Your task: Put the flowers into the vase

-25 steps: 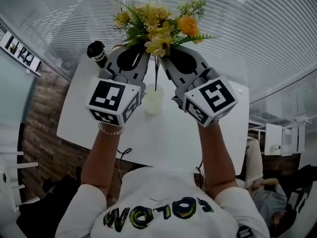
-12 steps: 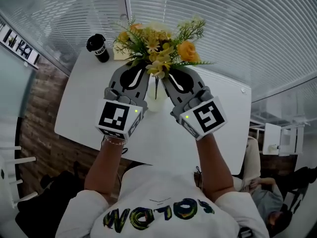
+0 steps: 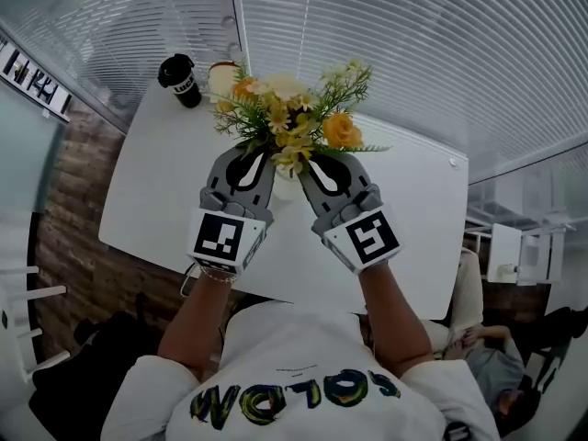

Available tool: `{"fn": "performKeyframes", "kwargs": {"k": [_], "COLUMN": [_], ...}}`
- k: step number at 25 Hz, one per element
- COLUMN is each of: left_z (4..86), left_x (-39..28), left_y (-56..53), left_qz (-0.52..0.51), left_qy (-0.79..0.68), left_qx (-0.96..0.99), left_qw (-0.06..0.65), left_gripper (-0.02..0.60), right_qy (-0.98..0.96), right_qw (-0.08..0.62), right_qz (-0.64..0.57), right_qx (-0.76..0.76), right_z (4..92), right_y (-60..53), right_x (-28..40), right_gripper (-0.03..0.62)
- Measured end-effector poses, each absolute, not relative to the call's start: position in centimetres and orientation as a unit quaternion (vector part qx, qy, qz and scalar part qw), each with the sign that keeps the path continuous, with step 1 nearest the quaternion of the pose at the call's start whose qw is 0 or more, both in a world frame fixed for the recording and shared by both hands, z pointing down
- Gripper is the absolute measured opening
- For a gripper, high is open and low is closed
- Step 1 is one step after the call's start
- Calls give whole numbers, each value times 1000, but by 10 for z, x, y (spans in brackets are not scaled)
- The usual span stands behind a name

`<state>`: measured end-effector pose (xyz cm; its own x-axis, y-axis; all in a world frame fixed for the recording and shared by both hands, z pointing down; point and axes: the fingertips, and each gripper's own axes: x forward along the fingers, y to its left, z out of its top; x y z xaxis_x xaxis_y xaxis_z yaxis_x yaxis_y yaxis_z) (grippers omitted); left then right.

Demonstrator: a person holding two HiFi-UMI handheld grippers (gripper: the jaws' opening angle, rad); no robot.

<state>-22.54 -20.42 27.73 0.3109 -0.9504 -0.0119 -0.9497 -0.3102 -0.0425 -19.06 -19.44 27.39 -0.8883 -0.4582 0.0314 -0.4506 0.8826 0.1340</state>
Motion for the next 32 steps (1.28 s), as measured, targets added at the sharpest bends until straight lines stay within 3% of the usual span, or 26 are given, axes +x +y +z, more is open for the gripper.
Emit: {"fn": "performKeyframes", "kwargs": {"k": [17,22,32], "left_z": [334,326,315], "left_x": [-218,-220,-213], "left_y": [-188,-184,-168], "left_qz": [-45,-41,-21], "left_qy": [581,573,569], "left_qx": [-812,-817,-819], "left_qw": [-38,-42,-68], "left_gripper": [25,103,127], "right_qy": [-964,-961,-959], "right_qw": [95,95,95], "right_qz": [-11,3,47], "right_qx": [247,260,262], "right_z": [333,327,312], "right_y": [-180,-182,-177], "right_x": [-180,-174,-157], "right_gripper": [41,74,161]}}
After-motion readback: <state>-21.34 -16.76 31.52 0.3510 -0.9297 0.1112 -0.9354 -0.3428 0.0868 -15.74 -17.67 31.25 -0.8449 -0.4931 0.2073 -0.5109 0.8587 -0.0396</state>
